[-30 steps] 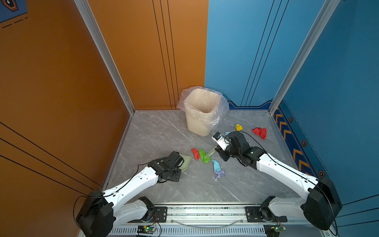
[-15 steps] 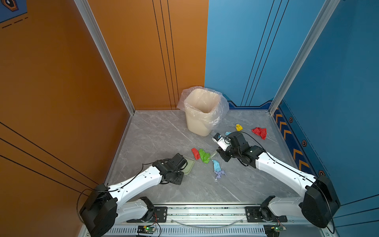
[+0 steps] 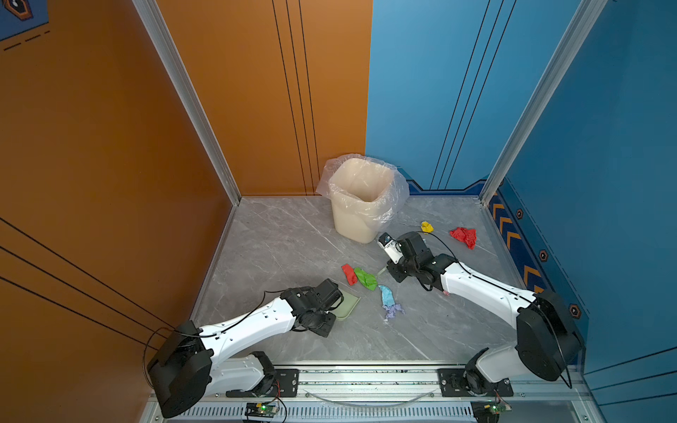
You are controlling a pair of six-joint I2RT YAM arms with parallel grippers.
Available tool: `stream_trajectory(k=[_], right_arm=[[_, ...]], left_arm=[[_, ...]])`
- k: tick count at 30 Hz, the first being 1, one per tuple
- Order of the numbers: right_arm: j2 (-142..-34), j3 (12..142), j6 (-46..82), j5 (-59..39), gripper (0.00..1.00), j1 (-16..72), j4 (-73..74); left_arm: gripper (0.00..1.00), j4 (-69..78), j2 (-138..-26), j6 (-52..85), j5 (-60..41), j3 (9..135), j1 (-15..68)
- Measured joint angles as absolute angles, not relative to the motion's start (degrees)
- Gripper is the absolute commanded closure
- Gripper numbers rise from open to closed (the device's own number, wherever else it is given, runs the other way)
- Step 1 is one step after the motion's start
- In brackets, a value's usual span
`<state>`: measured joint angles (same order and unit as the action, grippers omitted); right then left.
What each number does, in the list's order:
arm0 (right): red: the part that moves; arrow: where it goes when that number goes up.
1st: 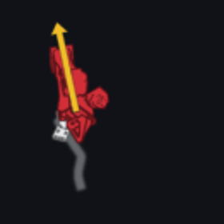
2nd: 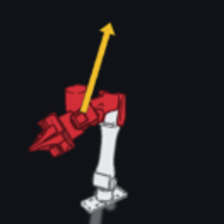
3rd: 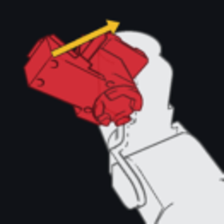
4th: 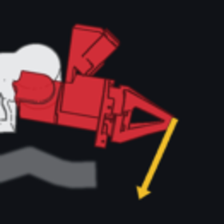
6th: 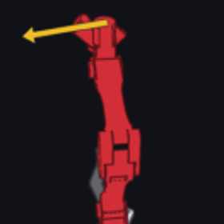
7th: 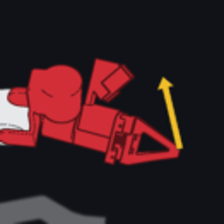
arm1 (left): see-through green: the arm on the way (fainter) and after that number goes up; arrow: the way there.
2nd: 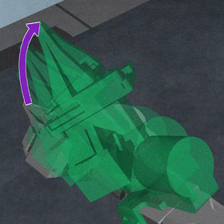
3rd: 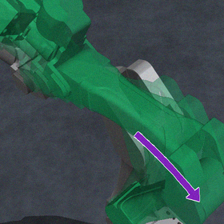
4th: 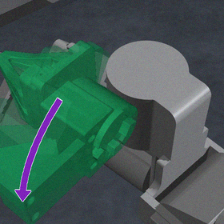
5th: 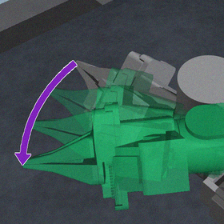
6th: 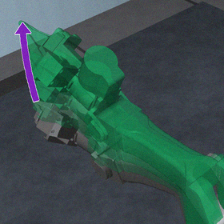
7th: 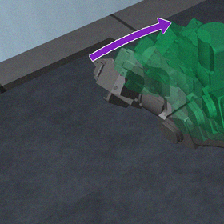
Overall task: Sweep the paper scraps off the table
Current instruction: 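Move the brush behind the red and green scraps with the right gripper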
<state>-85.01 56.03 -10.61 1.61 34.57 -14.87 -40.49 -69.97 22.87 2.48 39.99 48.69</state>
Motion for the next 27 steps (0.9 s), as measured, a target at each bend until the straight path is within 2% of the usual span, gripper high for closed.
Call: stream_trajectory(k=[14, 27], right_arm=[[-85.0, 56.1, -10.7, -0.6, 1.00, 38.0, -13.9], [-85.0, 56.1, -12.3, -10.5, 1.00, 39.5, -13.9]], left_arm=[[1.00, -38.3, -76.9, 21.8, 1.8, 41.3, 48.9], [1.00, -36.4, -79.3, 22.1, 1.4, 41.3, 49.0]])
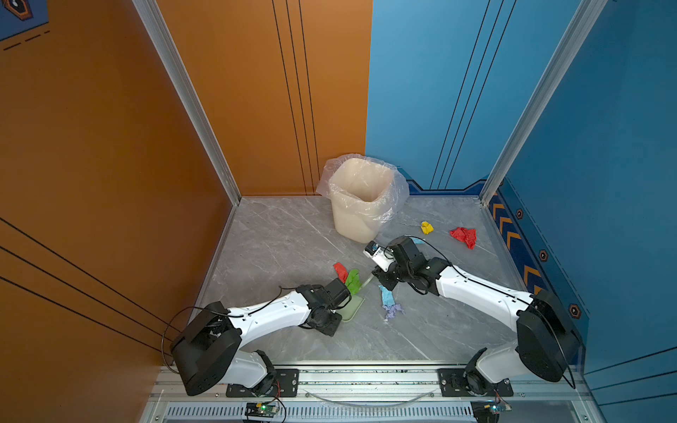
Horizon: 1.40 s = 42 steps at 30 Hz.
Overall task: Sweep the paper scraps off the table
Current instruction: 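Move the brush behind the red and green scraps with the right gripper, then sweep the red and green scraps into the dustpan held by the left gripper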
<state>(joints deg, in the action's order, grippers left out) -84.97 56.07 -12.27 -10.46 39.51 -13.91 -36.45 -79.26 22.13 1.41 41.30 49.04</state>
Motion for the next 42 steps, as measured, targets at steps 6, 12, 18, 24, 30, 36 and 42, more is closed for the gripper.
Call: stream_trajectory(k=[6, 12, 18, 24, 30, 36, 42], right_arm=[[-82.5, 53.7, -12.3, -17.9, 1.00, 38.9, -12.4], [-79.3, 50.6, -8.9, -23.1, 1.00, 33.8, -4.5], [-82.8, 51.9, -5.1, -20.9, 1.00, 33.6, 3.4], [-92.7, 55.0, -1.7, -14.4, 1.00, 36.1, 9.4], [-98.6, 57.4, -0.5, -10.5, 1.00, 38.1, 10.7], [-99.4, 58.2, -1.2, -8.2, 1.00, 39.1, 9.0], [-97.2, 56.6, -3.1, -5.7, 1.00, 42.7, 4.8]], left_arm=[[1.00, -35.8, -78.7, 23.5, 1.4, 40.8, 48.7], [1.00, -35.6, -77.4, 24.6, 1.3, 40.0, 48.1], [1.00, -35.5, -77.3, 25.6, 1.2, 39.8, 47.9], [1.00, -35.5, -77.7, 25.8, 1.0, 39.8, 47.7], [1.00, -35.5, -77.8, 26.0, 0.8, 39.8, 47.6], [1.00, -35.5, -77.8, 26.5, 0.8, 39.8, 47.6], [1.00, -35.6, -78.1, 26.5, 0.3, 39.9, 47.2]])
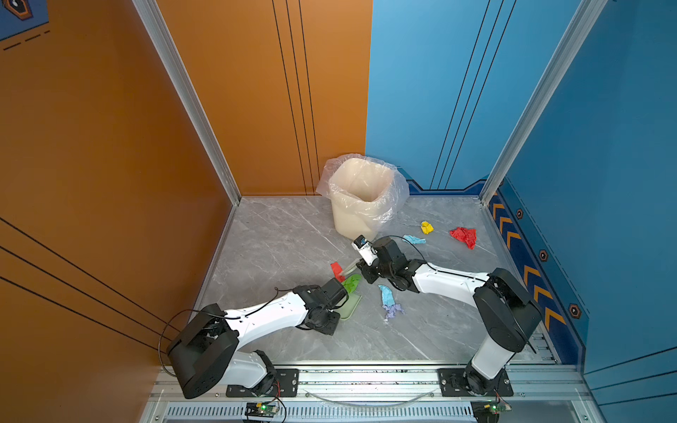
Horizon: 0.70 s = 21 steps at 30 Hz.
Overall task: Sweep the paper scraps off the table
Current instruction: 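Sweep the red and green scraps into the dustpan held by the left gripper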
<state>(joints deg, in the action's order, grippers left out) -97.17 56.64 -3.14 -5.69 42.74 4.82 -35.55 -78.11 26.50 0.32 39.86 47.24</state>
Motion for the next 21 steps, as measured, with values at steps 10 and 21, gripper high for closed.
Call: stream_trajectory(k=[10, 21], right_arm=[[-88.6, 50.5, -4.8, -7.7, 1.00, 45.1, 0.5], [-82.9, 47.8, -6.2, -13.7, 1.00, 44.9, 1.4]], left_arm=[[1.00, -35.6, -78.7, 26.5, -0.3, 40.2, 46.9], [1.00, -35.7, -80.2, 26.4, -0.3, 41.5, 46.9]])
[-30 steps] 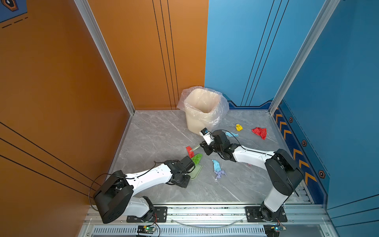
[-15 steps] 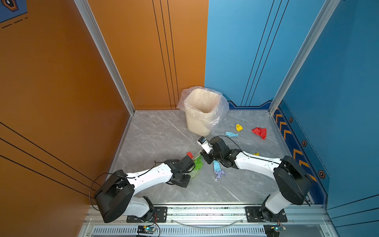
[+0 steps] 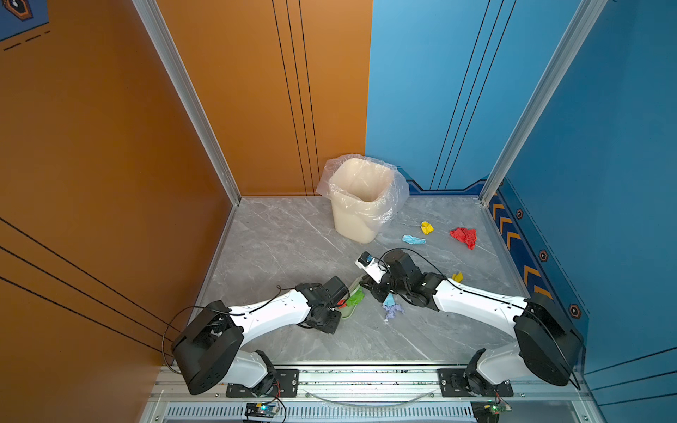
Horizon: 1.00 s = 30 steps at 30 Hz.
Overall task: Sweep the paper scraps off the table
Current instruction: 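Sweep the red and green scraps into the dustpan held by the left gripper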
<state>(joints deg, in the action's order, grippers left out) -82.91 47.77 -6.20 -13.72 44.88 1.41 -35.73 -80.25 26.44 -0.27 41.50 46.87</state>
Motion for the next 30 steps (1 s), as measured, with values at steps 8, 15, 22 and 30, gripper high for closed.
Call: stream_trajectory(k=[8, 15, 22, 30], right_arm=[[-79.0, 47.7, -6.3, -8.7, 1.00, 41.6, 0.9], [-77.2, 47.8, -9.1, -2.4, 1.00, 38.1, -8.7], [-77.3, 47.8, -9.6, -1.3, 1.00, 38.7, -10.3], [-80.7, 47.8, -9.6, -1.0, 1.00, 40.2, -9.5]], left_arm=[[1.00, -35.7, -80.6, 26.4, -0.3, 41.8, 46.9], [1.00, -35.7, -80.7, 26.3, -0.3, 41.8, 46.9], [1.00, -35.7, -81.2, 25.9, -0.3, 42.2, 46.9], [1.00, -35.7, -81.2, 25.8, -0.3, 42.2, 46.9]])
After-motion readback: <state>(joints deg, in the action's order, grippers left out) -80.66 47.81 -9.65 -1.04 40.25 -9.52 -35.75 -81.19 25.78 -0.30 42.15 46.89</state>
